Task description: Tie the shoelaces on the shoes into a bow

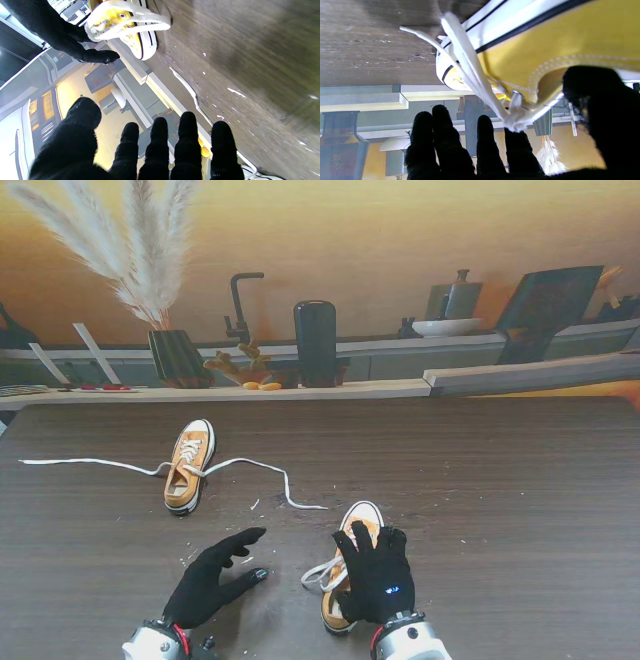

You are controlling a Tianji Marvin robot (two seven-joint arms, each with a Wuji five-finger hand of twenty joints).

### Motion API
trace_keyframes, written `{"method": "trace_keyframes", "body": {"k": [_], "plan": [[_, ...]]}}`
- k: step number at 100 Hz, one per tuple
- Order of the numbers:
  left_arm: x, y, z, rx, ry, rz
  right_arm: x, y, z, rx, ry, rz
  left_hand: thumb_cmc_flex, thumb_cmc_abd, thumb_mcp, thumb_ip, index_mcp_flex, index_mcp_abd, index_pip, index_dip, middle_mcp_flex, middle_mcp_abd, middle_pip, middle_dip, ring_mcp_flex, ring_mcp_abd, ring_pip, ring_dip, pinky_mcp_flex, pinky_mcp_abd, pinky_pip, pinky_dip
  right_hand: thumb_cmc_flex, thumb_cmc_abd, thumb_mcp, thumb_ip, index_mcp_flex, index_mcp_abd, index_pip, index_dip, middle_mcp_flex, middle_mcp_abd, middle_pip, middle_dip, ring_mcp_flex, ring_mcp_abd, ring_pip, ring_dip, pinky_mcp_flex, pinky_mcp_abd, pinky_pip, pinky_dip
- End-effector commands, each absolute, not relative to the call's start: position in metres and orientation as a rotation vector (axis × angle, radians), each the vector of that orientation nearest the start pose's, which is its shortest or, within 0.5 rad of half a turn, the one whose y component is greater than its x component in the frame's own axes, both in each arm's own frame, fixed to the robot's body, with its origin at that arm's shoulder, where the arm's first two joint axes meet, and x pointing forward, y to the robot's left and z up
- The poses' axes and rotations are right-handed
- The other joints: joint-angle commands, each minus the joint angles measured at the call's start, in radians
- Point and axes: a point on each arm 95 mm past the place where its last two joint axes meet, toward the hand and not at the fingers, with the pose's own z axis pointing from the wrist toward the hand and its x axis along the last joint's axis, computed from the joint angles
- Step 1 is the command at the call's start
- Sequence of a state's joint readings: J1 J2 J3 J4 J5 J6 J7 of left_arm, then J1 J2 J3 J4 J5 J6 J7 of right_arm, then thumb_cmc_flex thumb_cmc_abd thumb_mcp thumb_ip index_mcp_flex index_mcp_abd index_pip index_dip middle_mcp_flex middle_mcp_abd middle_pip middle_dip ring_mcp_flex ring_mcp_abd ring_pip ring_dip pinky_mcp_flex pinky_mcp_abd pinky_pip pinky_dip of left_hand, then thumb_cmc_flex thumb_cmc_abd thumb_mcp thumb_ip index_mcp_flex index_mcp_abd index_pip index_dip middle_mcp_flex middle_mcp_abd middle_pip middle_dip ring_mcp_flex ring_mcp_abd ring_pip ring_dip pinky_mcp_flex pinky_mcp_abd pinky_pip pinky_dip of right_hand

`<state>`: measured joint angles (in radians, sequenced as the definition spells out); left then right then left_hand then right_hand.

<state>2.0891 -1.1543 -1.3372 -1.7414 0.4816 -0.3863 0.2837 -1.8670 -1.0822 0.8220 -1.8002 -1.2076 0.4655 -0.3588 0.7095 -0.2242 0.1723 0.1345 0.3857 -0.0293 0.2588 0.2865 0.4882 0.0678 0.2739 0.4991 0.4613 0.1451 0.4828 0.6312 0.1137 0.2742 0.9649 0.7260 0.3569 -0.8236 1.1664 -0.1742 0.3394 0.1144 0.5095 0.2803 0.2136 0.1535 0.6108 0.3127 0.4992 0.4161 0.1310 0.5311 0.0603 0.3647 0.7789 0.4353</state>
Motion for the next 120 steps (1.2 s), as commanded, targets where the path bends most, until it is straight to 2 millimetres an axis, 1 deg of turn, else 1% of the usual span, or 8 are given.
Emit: {"method": "trace_keyframes", "body": {"k": [1,41,67,79,82,86,103,120], "plan": [[0.237,-0.001,-0.381,-1.782,1.0,-2.082,0.232,0.114,-0.375,1.112,1.469,1.42,0.016,0.042,-0.025,0.017,0.014,0.004,-0.003,0.018,-0.025,-0.009,-0.02,-0.019,-0.02,0.003,-0.012,-0.015,-0.011,-0.027,-0.001,0.008,0.026,-0.054,0.055,-0.006,-0.037,-0.007,0.025,-0.016,-0.043,-0.01,-0.011,-0.019,-0.032,0.024,0.005,0.007,0.003,-0.026,0.011,-0.015],[0.236,0.0,-0.38,-1.783,0.989,-2.091,0.257,0.114,-0.385,1.042,1.424,1.382,0.021,0.049,-0.031,0.019,0.017,0.004,-0.005,0.022,-0.023,0.0,-0.021,-0.02,-0.015,0.006,-0.009,-0.01,-0.01,-0.022,-0.005,0.013,0.133,-0.154,0.187,0.01,-0.006,-0.095,0.127,0.018,0.014,-0.008,0.054,0.006,0.056,0.019,0.071,0.167,0.094,0.009,0.089,-0.017],[0.235,0.002,-0.379,-1.789,0.977,-2.091,0.271,0.11,-0.384,1.016,1.355,1.414,0.022,0.059,-0.037,0.019,0.023,0.005,-0.004,0.024,-0.017,-0.002,-0.021,-0.02,-0.009,0.008,-0.004,-0.008,-0.007,-0.02,-0.005,0.016,0.177,-0.154,0.21,0.013,0.182,-0.25,0.238,0.06,0.375,-0.028,0.076,0.036,0.535,-0.115,0.334,0.661,0.498,0.054,0.366,0.082],[0.235,0.002,-0.378,-1.792,0.973,-2.091,0.273,0.109,-0.381,1.011,1.33,1.452,0.023,0.062,-0.039,0.019,0.026,0.007,-0.003,0.025,-0.015,0.008,-0.02,-0.02,-0.007,0.01,-0.002,-0.007,-0.005,-0.019,-0.004,0.018,0.204,-0.105,0.21,0.025,0.396,-0.309,0.282,0.151,0.643,-0.076,0.149,0.066,0.714,-0.149,0.457,0.651,0.65,0.063,0.487,0.132],[0.235,0.002,-0.378,-1.793,0.972,-2.091,0.274,0.109,-0.38,1.007,1.322,1.465,0.023,0.064,-0.039,0.019,0.026,0.007,-0.003,0.025,-0.016,0.005,-0.02,-0.02,-0.007,0.01,-0.001,-0.007,-0.004,-0.018,-0.004,0.018,0.242,-0.13,0.197,-0.095,0.449,-0.33,0.354,0.078,0.737,-0.09,0.177,0.052,0.744,-0.162,0.508,0.65,0.688,0.062,0.523,0.148],[0.234,0.002,-0.378,-1.795,0.971,-2.091,0.275,0.109,-0.378,0.999,1.312,1.478,0.023,0.065,-0.04,0.019,0.027,0.006,-0.003,0.025,-0.015,0.013,-0.02,-0.02,-0.006,0.01,0.0,-0.007,-0.004,-0.018,-0.004,0.018,0.271,-0.143,0.183,-0.142,0.493,-0.359,0.443,0.025,0.823,-0.106,0.195,0.075,0.761,-0.19,0.604,0.67,0.735,0.063,0.563,0.161],[0.233,0.004,-0.376,-1.788,0.964,-2.085,0.281,0.106,-0.37,0.96,1.243,1.531,0.024,0.069,-0.044,0.019,0.035,0.006,0.0,0.026,-0.013,0.002,-0.02,-0.02,-0.006,0.011,0.0,-0.007,-0.003,-0.016,-0.004,0.019,0.301,-0.113,0.197,-0.138,0.653,-0.397,0.564,0.015,0.988,-0.133,0.291,0.165,0.792,-0.246,0.918,0.556,0.86,0.069,0.674,0.195],[0.234,0.008,-0.376,-1.785,0.976,-2.063,0.293,0.098,-0.355,0.903,1.169,1.555,0.025,0.072,-0.047,0.019,0.037,0.006,-0.001,0.027,-0.013,0.008,-0.023,-0.021,-0.007,0.012,-0.002,-0.008,-0.005,-0.016,-0.007,0.018,0.309,-0.115,0.204,-0.137,0.684,-0.417,0.573,0.031,1.01,-0.131,0.31,0.186,0.801,-0.256,0.972,0.536,0.884,0.068,0.7,0.203]]}}
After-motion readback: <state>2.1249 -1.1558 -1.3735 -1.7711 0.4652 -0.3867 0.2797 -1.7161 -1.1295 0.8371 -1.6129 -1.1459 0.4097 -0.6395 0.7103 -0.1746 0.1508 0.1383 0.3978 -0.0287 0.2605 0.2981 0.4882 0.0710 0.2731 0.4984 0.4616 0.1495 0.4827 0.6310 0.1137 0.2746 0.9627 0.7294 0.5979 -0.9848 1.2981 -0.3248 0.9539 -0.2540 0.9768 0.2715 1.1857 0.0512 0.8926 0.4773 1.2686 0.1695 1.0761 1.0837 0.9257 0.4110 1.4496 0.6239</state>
